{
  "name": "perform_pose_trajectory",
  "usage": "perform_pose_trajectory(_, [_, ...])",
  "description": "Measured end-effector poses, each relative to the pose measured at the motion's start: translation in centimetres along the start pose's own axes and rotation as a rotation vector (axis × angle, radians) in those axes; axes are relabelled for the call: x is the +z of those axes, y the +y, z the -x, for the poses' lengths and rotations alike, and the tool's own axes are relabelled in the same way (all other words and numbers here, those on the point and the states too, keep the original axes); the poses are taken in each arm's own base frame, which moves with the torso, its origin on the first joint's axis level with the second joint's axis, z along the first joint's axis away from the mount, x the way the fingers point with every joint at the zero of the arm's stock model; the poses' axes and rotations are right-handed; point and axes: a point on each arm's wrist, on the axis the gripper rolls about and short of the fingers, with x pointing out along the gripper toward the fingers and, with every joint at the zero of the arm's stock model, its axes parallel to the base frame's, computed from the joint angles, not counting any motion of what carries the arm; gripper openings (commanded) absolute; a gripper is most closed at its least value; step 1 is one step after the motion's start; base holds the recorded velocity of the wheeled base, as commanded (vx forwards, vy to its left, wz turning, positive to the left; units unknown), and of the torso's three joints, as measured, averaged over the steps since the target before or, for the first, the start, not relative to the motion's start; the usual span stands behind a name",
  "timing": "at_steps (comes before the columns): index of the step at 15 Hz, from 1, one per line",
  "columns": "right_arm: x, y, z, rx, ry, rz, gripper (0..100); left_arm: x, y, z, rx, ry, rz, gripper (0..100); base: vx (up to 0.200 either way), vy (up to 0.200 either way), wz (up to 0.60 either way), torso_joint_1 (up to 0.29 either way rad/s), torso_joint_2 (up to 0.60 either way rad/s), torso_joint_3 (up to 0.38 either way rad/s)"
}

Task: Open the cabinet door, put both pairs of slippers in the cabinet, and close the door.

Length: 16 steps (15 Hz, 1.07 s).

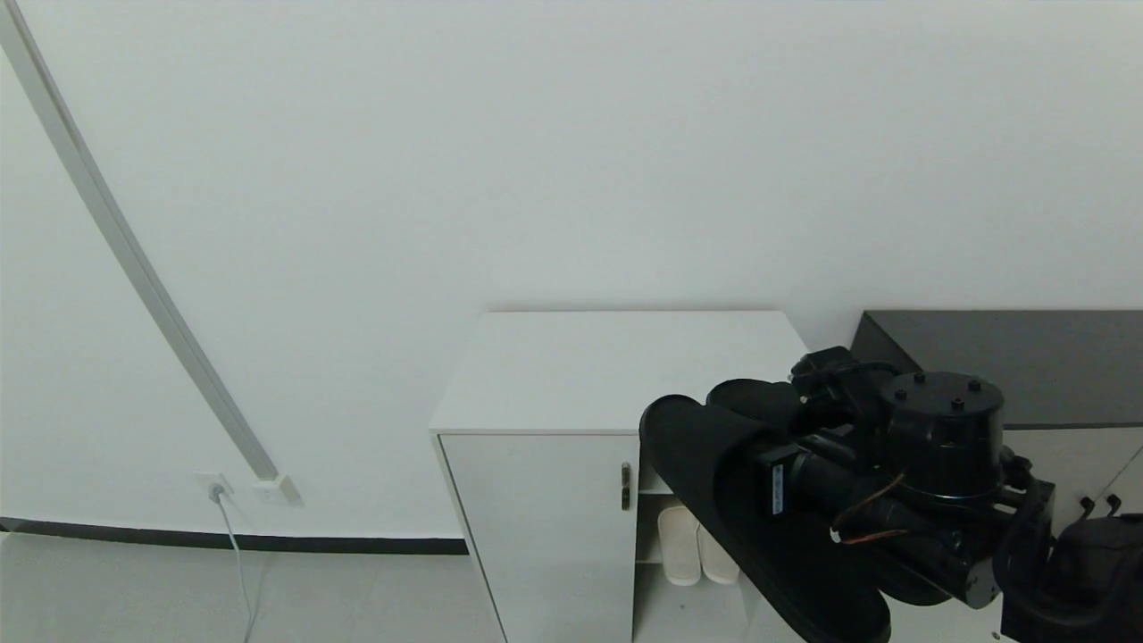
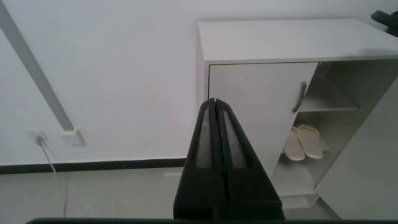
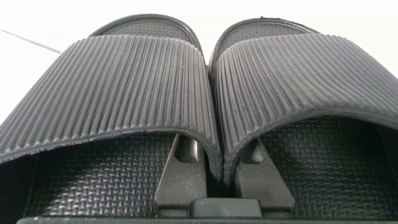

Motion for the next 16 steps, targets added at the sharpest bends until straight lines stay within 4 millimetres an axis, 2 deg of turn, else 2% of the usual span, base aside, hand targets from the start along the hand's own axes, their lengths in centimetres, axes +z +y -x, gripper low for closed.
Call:
perform_pose_trajectory(1, [-0.01,0.05,0.01,0.001,0.000,0.000,0,0.00,0.00,0.00,0.000,0.000,0.000,0,0.000,0.000,0.00,0.000,0.00,0.000])
perform_pose_trajectory(7, [-0.07,0.08,-0.03,-0.002,0.003,0.002,0,-0.01,0.00,0.00,0.000,0.001,-0.001,0,0.000,-0.200,0.00,0.002,0.00,0.005])
perform_pose_trajectory(16, [-0.12,0.31,0.05,0.006,0.004,0.004,0,0.00,0.00,0.00,0.000,0.000,0.000,0,0.000,0.000,0.00,0.000,0.00,0.000])
